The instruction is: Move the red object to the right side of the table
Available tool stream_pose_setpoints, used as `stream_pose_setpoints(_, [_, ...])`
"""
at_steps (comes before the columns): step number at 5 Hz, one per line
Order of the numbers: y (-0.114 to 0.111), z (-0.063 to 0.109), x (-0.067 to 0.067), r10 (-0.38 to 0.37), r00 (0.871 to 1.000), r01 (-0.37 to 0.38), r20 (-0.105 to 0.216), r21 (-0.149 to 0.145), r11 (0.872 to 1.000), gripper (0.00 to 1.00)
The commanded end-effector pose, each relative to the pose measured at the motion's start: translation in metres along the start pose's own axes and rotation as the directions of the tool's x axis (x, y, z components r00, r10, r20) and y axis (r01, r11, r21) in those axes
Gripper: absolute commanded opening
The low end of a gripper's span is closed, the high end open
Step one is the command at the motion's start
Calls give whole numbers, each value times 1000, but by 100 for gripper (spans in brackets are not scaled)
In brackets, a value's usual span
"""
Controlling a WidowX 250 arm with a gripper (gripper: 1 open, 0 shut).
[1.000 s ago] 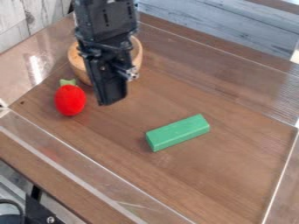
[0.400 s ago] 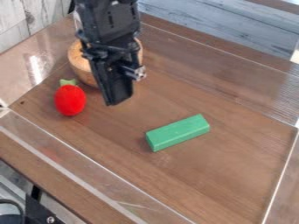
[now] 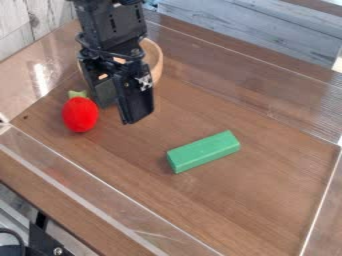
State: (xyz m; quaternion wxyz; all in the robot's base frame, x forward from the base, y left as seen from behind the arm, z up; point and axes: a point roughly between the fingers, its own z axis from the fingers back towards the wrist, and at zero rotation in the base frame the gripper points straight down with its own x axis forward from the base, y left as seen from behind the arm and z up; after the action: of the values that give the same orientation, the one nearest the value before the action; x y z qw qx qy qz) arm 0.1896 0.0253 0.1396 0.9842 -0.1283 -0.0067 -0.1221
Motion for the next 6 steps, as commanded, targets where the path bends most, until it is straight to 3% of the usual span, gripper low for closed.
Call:
stream_pose_setpoints(1, [21, 5, -2, 26, 999, -27, 30, 28, 999, 100])
stream_pose_setpoints(3, [89, 2, -17, 77, 994, -82, 75, 54, 995, 100])
stream_pose_setpoints(4, [106, -7, -17, 92, 993, -96, 79, 57, 994, 100])
stream_pose_setpoints(6, [137, -31, -5, 119, 990, -124, 77, 61, 990, 100])
